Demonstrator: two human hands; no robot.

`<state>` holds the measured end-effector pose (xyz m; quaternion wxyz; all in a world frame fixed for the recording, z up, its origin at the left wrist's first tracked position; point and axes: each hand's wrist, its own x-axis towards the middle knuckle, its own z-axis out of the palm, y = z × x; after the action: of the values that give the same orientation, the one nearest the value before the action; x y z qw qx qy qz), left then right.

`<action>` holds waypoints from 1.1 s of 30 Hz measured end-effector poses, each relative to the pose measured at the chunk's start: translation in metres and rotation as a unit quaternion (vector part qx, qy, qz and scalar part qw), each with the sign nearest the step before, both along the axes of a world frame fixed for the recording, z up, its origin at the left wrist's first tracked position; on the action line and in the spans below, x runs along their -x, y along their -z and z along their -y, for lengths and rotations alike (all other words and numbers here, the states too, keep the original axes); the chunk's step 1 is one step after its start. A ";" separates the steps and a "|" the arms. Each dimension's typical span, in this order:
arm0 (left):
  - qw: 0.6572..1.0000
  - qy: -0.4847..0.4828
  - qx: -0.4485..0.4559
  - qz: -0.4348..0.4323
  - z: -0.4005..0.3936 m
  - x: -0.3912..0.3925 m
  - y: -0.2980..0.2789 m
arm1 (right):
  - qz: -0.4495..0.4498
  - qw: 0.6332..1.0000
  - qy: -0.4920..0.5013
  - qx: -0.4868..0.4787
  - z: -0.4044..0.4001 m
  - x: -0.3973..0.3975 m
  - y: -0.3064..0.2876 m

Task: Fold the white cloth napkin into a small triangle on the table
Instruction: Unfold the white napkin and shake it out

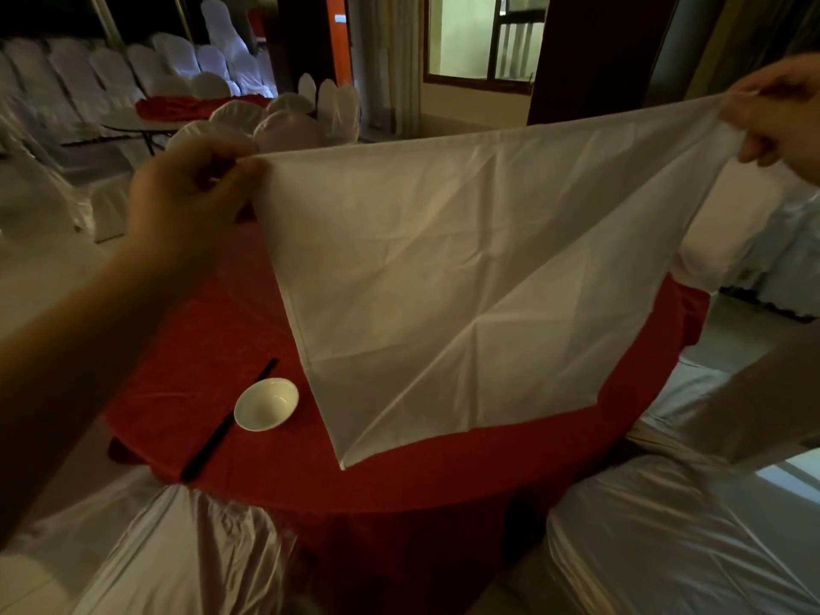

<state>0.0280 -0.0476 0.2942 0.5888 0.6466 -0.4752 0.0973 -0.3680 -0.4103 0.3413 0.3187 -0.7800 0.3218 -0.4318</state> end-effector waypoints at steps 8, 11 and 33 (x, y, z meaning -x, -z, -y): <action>0.990 -0.075 -0.112 -0.050 0.048 -0.044 0.042 | -0.096 0.994 0.021 0.043 0.020 -0.070 0.049; 0.977 -0.108 -0.175 -0.062 0.079 -0.065 0.072 | -0.124 0.991 0.014 0.044 0.046 -0.099 0.080; 0.839 -0.276 -0.439 -0.164 0.275 -0.223 0.337 | -0.353 0.931 0.005 -0.095 0.249 -0.347 0.372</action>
<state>0.2509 -0.3225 -0.0431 0.2610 0.9482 -0.1669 -0.0705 -0.0210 -0.6598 -0.0305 0.2548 -0.8467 0.4567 -0.0977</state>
